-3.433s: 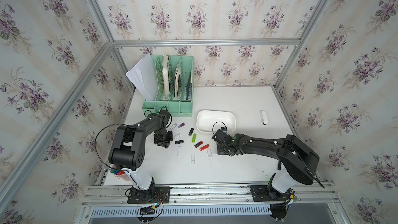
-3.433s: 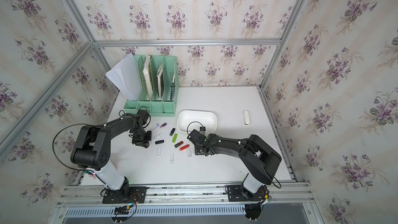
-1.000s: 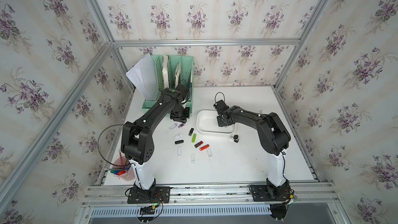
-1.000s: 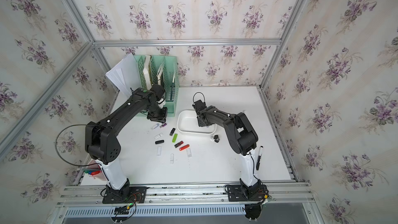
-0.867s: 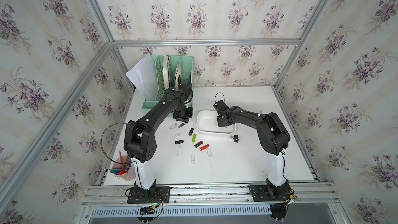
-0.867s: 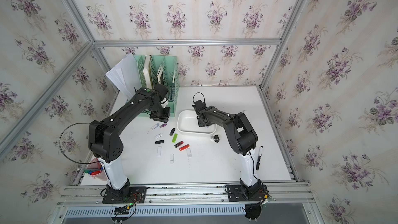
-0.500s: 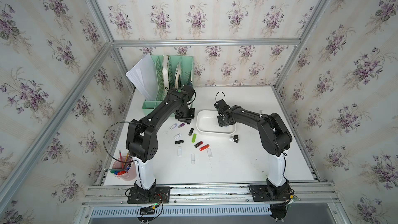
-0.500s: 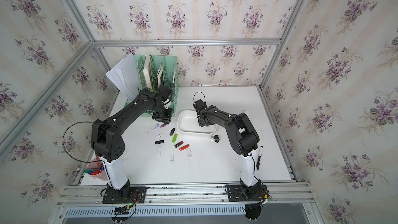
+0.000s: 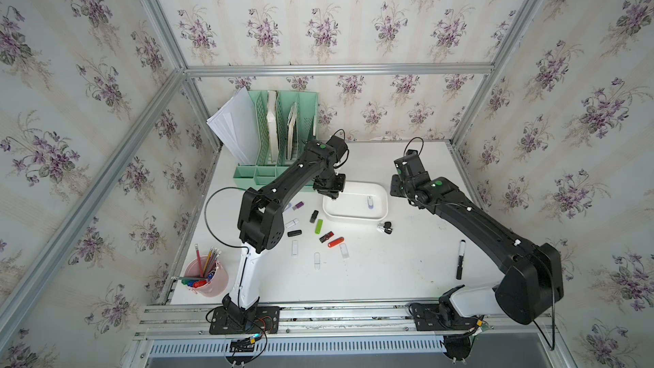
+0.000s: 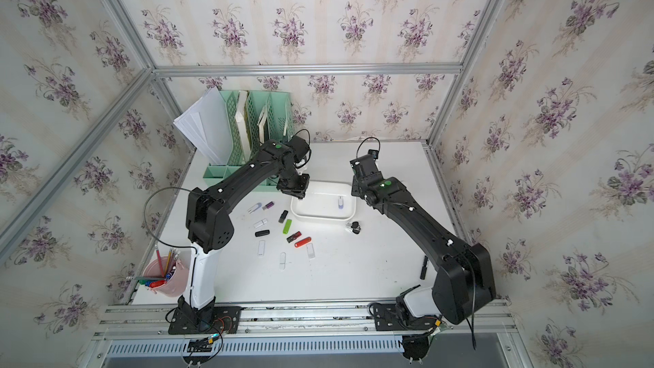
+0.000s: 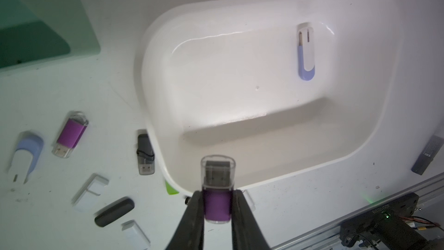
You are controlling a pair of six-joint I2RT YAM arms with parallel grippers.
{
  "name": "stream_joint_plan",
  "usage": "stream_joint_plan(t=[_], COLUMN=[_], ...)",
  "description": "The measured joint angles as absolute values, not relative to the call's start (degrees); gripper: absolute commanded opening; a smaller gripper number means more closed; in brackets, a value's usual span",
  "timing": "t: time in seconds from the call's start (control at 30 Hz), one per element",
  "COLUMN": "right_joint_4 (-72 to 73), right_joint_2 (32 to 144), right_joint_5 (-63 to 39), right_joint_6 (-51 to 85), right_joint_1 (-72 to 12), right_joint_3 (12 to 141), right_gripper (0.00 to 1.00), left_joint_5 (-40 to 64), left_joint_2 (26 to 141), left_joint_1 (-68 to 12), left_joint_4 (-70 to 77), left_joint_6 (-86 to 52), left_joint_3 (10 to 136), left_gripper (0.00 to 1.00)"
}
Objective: Put the usb flash drive into the storage box
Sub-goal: Place the USB flash in the storage box, then pick up the USB flash from the center of the board.
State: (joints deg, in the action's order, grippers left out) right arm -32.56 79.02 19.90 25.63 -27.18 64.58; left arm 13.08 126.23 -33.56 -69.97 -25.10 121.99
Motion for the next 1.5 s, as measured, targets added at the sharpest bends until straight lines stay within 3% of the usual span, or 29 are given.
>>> stream_joint_plan(t=[0.27,0.87,1.3,1.5], right_joint_4=[-35.29,-35.92,-34.26,-32.69], right_joint_2=[73.54,71.13,69.45,69.43], right_joint_5=[18.72,15.62,12.84,12.69], right_joint_6=[29.39,30.0,28.69,26.94], right_joint_1=[-23.38,-22.11,-23.2,-30.04], right_joint_3=[58.13,54.7,52.31,51.94], right_gripper=[0.47,0.46,0.53,0.62], left_joint_5=[16.6,18.96,18.57,17.02], left_joint_2=[138.47,147.22,146.23,133.82], left_joint_1=[-36.97,-38.09,-38.59,-35.77], left_joint_4=[-70.87,-66.5,-65.58,-65.73], left_joint_6=[-25.45,-27.2,-27.4,-26.98], left_joint_3=[135.39,136.27,136.44,131.61], left_gripper=[0.23,0.26,0.43,0.54])
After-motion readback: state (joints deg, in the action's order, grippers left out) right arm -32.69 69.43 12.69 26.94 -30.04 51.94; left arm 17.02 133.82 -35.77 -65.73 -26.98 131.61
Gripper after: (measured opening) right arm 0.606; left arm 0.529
